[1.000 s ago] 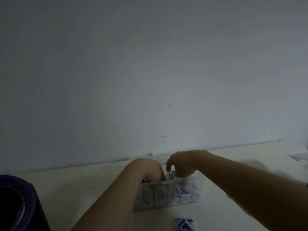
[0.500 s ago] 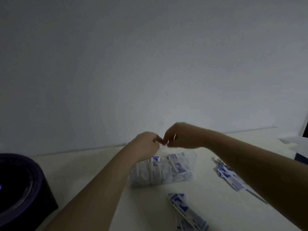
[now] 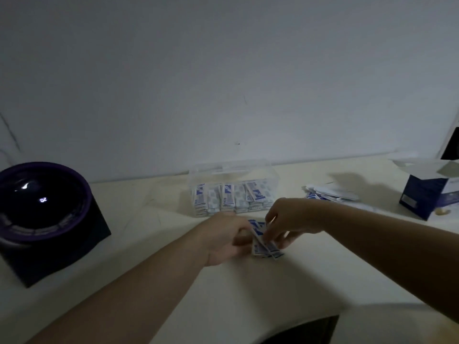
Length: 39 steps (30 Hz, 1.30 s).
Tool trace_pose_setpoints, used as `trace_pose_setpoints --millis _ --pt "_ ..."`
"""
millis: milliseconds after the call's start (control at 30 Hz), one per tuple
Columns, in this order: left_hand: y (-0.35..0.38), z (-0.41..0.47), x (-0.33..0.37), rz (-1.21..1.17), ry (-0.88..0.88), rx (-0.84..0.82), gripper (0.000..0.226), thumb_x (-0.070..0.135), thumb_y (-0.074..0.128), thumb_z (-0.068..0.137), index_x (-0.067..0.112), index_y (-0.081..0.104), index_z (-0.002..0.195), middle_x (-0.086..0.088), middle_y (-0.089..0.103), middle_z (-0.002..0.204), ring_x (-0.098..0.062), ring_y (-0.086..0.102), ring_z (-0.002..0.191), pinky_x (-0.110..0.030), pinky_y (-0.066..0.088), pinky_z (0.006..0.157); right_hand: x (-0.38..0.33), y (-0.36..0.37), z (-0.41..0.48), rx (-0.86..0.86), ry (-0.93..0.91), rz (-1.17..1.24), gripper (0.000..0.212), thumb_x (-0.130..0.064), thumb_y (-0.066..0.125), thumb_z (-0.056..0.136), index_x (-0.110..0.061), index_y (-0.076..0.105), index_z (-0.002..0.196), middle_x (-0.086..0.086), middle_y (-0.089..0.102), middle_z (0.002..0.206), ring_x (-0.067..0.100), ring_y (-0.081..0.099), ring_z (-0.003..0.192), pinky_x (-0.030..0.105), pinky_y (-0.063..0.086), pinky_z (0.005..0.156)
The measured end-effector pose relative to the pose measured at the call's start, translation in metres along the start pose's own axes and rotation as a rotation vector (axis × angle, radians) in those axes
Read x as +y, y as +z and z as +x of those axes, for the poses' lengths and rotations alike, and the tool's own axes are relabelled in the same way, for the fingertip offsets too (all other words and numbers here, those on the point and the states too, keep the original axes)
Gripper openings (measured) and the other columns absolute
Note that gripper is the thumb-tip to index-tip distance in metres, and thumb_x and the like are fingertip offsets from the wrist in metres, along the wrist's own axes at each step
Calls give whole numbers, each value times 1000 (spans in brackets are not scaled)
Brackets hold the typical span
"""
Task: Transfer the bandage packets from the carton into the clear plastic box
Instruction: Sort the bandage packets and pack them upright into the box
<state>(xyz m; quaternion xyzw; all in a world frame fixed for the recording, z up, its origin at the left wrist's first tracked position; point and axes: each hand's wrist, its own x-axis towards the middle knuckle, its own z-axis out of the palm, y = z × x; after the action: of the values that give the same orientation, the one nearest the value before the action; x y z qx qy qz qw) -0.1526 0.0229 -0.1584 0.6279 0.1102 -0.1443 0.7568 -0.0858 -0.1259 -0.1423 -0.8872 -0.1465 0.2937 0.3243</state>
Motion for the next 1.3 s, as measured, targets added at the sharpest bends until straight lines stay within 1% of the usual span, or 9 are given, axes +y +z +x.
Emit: trace_pose_setpoints --millis 167,233,367,500,767,867,1033,1167,1300 --pt "21 8 -5 99 -1 124 20 -10 47 87 5 56 78 -10 63 63 -18 59 51 -29 52 52 3 14 -2 115 -8 -19 40 1 77 68 3 60 104 18 70 86 28 67 74 43 56 83" --pt "23 12 -8 186 45 127 16 -8 52 85 4 61 79 -15 67 73 -24 63 65 -33 55 63 9 17 -3 135 -53 -20 23 0 73 73 -4 62 93 13 67 81 23 67 71 34 58 78" --pt "27 12 -15 548 329 159 18 3 52 88 15 64 96 -10 68 95 -22 62 86 -26 49 73 12 28 -12 315 -224 -73 12 -5 52 88 -13 55 80 4 58 72 15 53 58 14 42 50" --pt "26 10 -16 394 693 259 28 9 59 90 37 60 97 10 66 100 -10 63 88 -14 51 68 13 33 -10 506 -425 119 13 -14 56 88 -6 61 97 4 69 86 7 67 71 22 57 65" --pt "9 16 -30 279 581 98 24 16 66 85 19 63 109 2 70 91 -9 65 81 -16 50 65 14 38 -25 233 -524 -36 10 -7 58 89 -13 63 94 -9 61 76 -10 52 58 6 41 60" --pt "10 14 -33 267 630 59 15 17 57 91 14 70 99 4 73 79 -8 67 76 -17 50 68 30 12 -24 277 -452 -213 19 -25 68 84 -20 64 102 -15 59 86 -6 53 69 3 39 61" --pt "10 14 -40 466 575 101 17 20 55 93 33 66 94 12 71 85 -3 61 76 -17 47 66 83 -65 -10 766 -105 -307 23 -29 71 80 -12 71 95 3 68 91 16 62 84 21 39 68" --pt "13 14 -46 603 559 64 27 23 51 95 46 60 105 14 62 75 -2 52 67 -14 41 66 100 -81 -2 502 147 -518 26 -44 73 73 -23 58 70 1 54 73 16 51 69 26 33 59" --pt "9 15 -47 558 562 81 29 21 48 97 46 62 102 11 56 72 -8 46 66 -17 41 64 89 -92 4 369 225 -522 29 -42 74 69 -15 70 79 4 68 80 16 57 70 24 40 64"
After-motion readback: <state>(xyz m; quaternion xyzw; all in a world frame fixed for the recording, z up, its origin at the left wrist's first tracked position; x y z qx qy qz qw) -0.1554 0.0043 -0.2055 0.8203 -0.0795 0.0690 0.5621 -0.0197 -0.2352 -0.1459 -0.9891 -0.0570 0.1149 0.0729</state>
